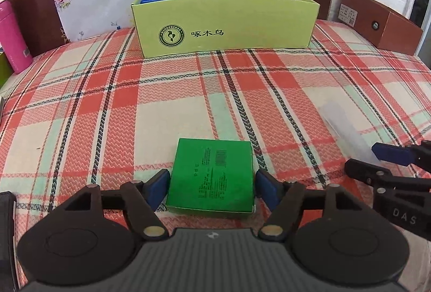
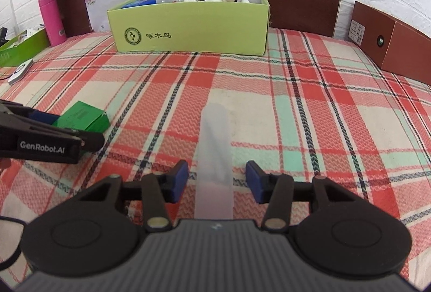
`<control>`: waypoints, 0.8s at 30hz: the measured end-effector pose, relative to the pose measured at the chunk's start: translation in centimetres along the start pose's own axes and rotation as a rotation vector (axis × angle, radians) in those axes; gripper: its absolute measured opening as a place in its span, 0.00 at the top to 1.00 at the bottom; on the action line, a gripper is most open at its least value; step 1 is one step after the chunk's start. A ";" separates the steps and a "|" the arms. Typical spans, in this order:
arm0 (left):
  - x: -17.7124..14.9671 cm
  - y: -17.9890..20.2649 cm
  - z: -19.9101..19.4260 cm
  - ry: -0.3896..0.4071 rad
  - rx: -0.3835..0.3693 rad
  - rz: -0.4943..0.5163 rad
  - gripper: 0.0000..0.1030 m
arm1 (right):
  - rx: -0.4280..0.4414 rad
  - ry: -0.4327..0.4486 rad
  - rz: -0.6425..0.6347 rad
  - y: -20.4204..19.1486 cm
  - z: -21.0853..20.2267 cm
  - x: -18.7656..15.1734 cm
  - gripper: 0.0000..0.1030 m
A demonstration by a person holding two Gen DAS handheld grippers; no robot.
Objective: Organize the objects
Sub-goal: 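Grasp the green box with left tool while right tool grasps the frosted tube, then lower green box with left tool into lime-green box while right tool drops frosted tube there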
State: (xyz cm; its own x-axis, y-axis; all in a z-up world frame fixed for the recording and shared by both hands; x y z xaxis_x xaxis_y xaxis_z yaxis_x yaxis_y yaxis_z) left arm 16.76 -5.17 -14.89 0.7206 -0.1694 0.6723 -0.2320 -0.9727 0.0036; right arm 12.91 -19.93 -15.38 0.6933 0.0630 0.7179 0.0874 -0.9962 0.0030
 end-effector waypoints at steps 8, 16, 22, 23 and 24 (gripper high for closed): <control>-0.1 0.3 -0.9 0.013 -0.044 0.004 0.38 | 0.002 -0.009 -0.005 -0.4 -0.5 -0.3 0.74; 6.7 1.3 -4.8 0.170 -0.139 0.026 0.38 | 0.146 0.080 0.073 -0.4 -3.3 5.3 0.74; 15.2 0.5 -5.0 0.279 -0.119 -0.024 0.38 | 0.162 0.197 0.064 0.5 -2.7 13.8 0.74; 16.4 0.2 -4.6 0.281 -0.120 -0.042 0.38 | 0.158 0.211 0.062 0.7 -2.3 15.2 0.74; 17.7 -0.1 -4.1 0.285 -0.117 -0.057 0.38 | 0.152 0.224 0.061 0.9 -1.7 16.5 0.74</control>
State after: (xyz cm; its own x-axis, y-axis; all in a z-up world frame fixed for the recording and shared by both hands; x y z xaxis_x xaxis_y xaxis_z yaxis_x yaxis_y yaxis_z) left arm 26.82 -7.36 0.06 0.5261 -0.0475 0.8491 -0.2816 -0.9518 0.1212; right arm 23.20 -19.91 -2.32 0.5263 -0.0286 0.8498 0.1682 -0.9762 -0.1370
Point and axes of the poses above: each gripper's, at about its wrist camera, not at the fingertips, and z roughly the way its jaws point, y to its right, x to its top, the point moved 10 cm from there along z, roughly the way its jaws point, and after that the axes turned 1 degree about y, right-handed, at the moved point
